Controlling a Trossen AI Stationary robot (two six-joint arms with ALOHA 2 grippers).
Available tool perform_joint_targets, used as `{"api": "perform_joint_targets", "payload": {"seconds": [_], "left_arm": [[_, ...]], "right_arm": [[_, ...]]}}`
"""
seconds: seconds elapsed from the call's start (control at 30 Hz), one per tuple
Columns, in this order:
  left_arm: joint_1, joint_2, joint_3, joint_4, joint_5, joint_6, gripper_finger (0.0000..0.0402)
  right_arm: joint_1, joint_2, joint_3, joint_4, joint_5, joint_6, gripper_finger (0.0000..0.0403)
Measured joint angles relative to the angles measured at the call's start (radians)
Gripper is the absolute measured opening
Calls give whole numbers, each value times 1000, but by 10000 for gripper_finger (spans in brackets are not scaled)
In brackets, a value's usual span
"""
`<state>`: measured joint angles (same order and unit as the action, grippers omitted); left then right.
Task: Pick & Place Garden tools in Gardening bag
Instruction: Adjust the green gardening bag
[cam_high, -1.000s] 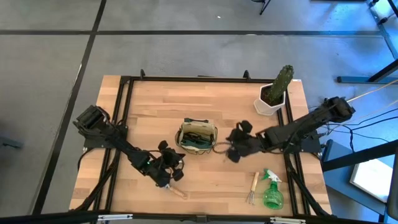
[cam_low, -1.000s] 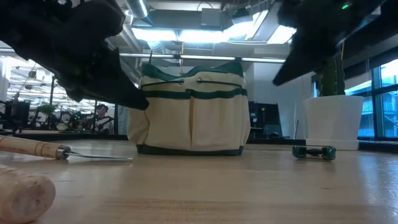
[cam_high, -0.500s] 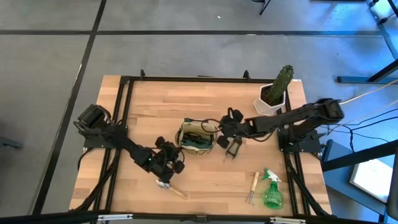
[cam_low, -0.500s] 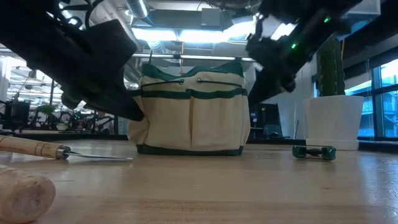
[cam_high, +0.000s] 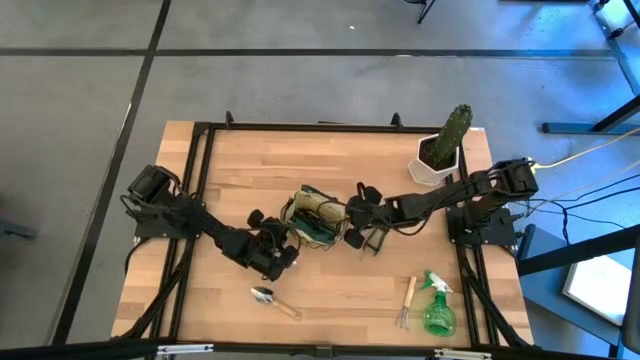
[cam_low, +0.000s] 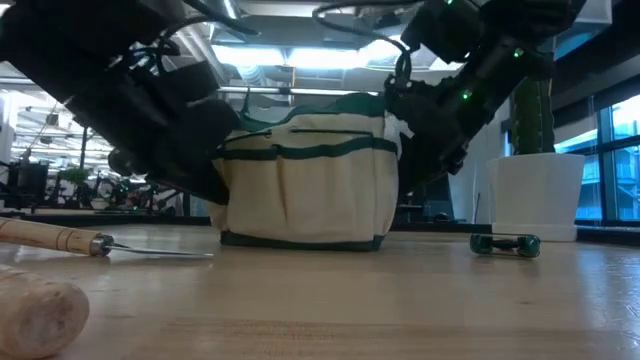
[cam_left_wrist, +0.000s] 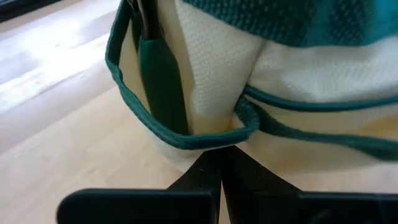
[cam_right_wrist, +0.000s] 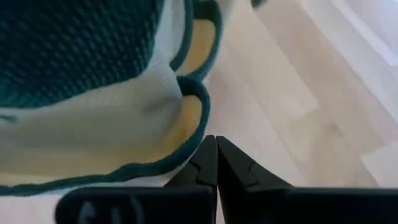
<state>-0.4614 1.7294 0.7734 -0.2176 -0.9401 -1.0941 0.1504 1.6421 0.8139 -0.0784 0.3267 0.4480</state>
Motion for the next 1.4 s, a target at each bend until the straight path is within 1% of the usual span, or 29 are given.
{"api": "perform_joint_targets", "payload": {"seconds": [0.17, 0.37, 0.8, 0.93, 1.13, 1.27, 1.4], "left_arm": [[49, 0, 0, 3, 22, 52, 2], [111, 0, 0, 27, 70, 131, 2], [171, 0, 0, 136, 119, 292, 1], [177, 0, 0, 154, 135, 320, 1], [132, -30, 0, 140, 161, 322, 1], [64, -70, 0, 133, 146, 285, 1], [-16, -80, 0, 133, 124, 211, 1]], "right_arm": [[31, 0, 0, 54, -38, 3, 0], [70, 0, 0, 96, -43, 11, 0], [112, 0, 0, 106, -43, 42, 0], [120, 0, 0, 104, -42, 41, 0], [121, 0, 0, 81, -41, 41, 0], [126, 0, 0, 36, 10, 54, 0], [127, 0, 0, -15, 43, 76, 0]]}}
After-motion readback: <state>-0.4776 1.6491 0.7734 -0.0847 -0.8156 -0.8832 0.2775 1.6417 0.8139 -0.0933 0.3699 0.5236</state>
